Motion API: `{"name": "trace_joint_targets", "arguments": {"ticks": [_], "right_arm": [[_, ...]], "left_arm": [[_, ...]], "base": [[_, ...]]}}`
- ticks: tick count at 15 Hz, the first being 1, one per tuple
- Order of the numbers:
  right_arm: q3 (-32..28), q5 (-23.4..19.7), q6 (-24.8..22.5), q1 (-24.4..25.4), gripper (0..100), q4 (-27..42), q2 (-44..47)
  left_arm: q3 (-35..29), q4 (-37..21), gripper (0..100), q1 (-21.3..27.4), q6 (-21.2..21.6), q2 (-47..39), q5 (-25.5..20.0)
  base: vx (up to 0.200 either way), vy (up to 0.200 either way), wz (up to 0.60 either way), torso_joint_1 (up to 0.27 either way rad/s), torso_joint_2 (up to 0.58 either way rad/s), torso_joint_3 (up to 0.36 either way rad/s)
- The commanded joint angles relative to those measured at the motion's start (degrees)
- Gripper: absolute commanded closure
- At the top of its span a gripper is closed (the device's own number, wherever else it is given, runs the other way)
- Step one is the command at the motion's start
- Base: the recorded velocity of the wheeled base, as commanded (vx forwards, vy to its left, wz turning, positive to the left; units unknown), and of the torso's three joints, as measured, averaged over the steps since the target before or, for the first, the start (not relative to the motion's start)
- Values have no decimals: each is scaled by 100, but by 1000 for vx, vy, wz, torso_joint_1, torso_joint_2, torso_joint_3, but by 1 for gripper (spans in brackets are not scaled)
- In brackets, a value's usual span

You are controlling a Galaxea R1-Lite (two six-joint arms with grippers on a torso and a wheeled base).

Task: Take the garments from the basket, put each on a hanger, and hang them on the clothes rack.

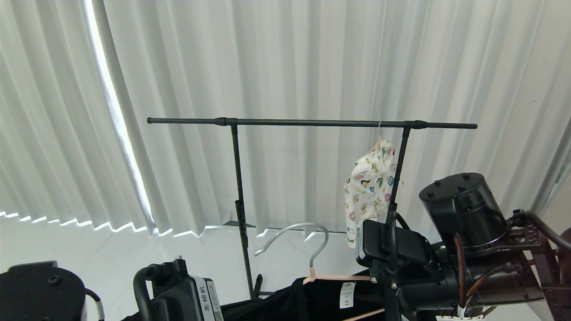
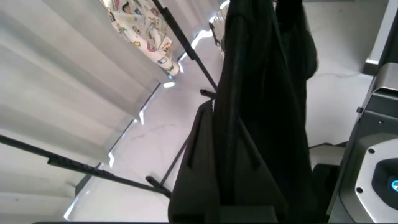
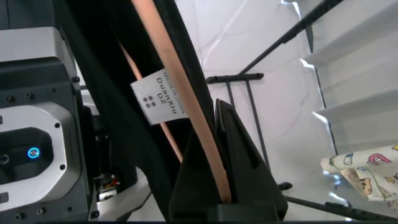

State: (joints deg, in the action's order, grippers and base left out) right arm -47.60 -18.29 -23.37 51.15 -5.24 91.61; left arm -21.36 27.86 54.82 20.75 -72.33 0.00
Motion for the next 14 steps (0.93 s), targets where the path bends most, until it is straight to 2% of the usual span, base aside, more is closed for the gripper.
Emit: {"name": "trace_joint_targets", "arguments": {"ticks": [1, 2, 6, 9, 14], "right_arm": [[-3, 9, -36, 0, 100, -3, -3], [-3, 18, -159, -9, 100, -12, -3], [14, 80, -546, -149, 100, -30, -152], [76, 71, -836, -642, 100, -21, -399], [252, 71, -862, -1406, 100, -21, -662]], "left_arm": [[0, -8, 100, 2, -1, -1, 0], [9, -8, 0, 2, -1, -1, 0], [26, -8, 0, -112, -9, -1, 70], [88, -8, 0, -288, -18, 43, 105], [475, -8, 0, -349, -1, 641, 141]], "base": [[0, 0, 0, 0, 0, 0], [0, 0, 0, 0, 0, 0], [0, 0, 0, 0, 0, 0], [0, 0, 0, 0, 0, 0], [0, 0, 0, 0, 0, 0]]}}
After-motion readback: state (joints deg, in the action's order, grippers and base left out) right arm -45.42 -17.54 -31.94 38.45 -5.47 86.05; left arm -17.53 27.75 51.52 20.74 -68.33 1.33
